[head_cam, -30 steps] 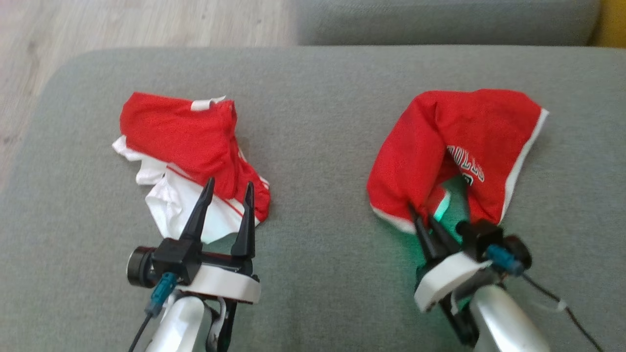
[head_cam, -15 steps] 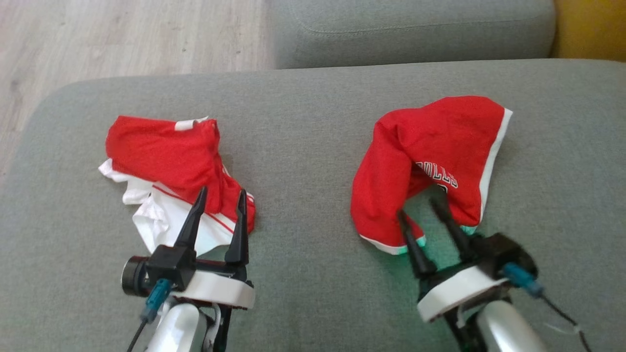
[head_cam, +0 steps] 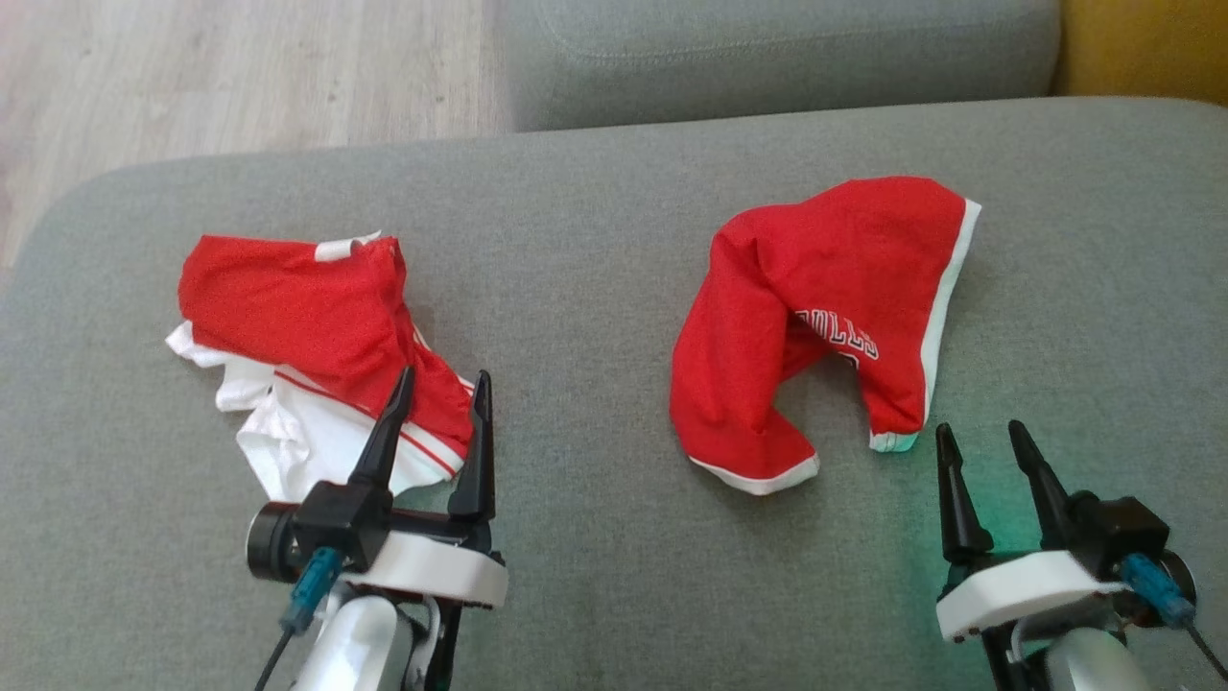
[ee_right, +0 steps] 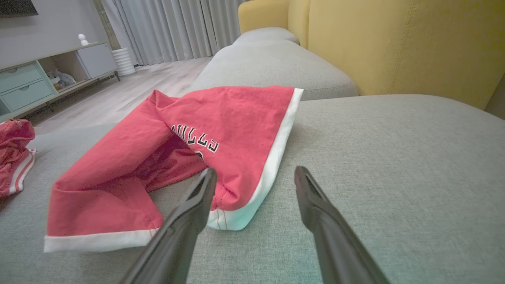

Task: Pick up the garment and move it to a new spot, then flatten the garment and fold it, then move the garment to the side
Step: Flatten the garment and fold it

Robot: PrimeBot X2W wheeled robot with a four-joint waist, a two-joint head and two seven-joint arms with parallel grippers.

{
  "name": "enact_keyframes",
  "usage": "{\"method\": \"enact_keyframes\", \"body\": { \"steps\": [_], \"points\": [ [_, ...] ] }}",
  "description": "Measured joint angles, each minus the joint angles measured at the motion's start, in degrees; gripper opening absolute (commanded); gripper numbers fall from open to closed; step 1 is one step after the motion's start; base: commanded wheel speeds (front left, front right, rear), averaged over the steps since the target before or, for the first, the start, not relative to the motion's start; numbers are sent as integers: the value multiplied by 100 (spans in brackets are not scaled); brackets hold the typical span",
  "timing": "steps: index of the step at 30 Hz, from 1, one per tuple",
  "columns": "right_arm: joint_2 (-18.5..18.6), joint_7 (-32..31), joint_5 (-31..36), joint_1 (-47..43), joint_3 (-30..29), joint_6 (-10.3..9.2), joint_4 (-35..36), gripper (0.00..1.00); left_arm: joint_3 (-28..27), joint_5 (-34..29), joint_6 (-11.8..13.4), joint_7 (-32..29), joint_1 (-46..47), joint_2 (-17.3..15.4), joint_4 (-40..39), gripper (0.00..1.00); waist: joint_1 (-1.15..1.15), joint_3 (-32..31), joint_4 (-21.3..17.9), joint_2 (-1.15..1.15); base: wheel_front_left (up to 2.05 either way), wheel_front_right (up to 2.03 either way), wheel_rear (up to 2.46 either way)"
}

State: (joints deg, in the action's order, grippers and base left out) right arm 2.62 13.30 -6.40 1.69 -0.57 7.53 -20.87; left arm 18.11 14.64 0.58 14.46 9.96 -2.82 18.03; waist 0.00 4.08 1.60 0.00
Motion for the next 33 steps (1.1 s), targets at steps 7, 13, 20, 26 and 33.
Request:
{"method": "enact_keyframes", "body": {
  "steps": [7, 13, 20, 26, 33],
  "points": [
    [-1, -41, -10, 455, 25, 0, -502, 100, 16, -1, -7, 0, 25, 0, -7, 100, 0, 255, 45, 0, 0, 0, 0],
    [1, -350, 397, 1085, 133, 0, -1255, 100, 82, -1, -8, 0, 111, -1, -5, 100, 1, 547, 176, 0, 0, 0, 0],
    [1, -468, 1033, 1589, -264, 0, -1816, 0, 79, -1, -7, 0, 304, 1, -3, 100, 1, 773, 318, 0, 0, 0, 0],
    [1, -479, 1819, 1775, -1201, 0, -1577, 0, 71, 2, 0, 0, 305, 1, -4, 100, 1, 700, 256, 0, 0, 0, 0],
    [494, -889, 2525, 2152, -2139, 0, -670, 0, 231, 153, 52, 0, 302, 3, -8, 100, 0, 517, 274, 0, 0, 0, 0]
  ]
}}
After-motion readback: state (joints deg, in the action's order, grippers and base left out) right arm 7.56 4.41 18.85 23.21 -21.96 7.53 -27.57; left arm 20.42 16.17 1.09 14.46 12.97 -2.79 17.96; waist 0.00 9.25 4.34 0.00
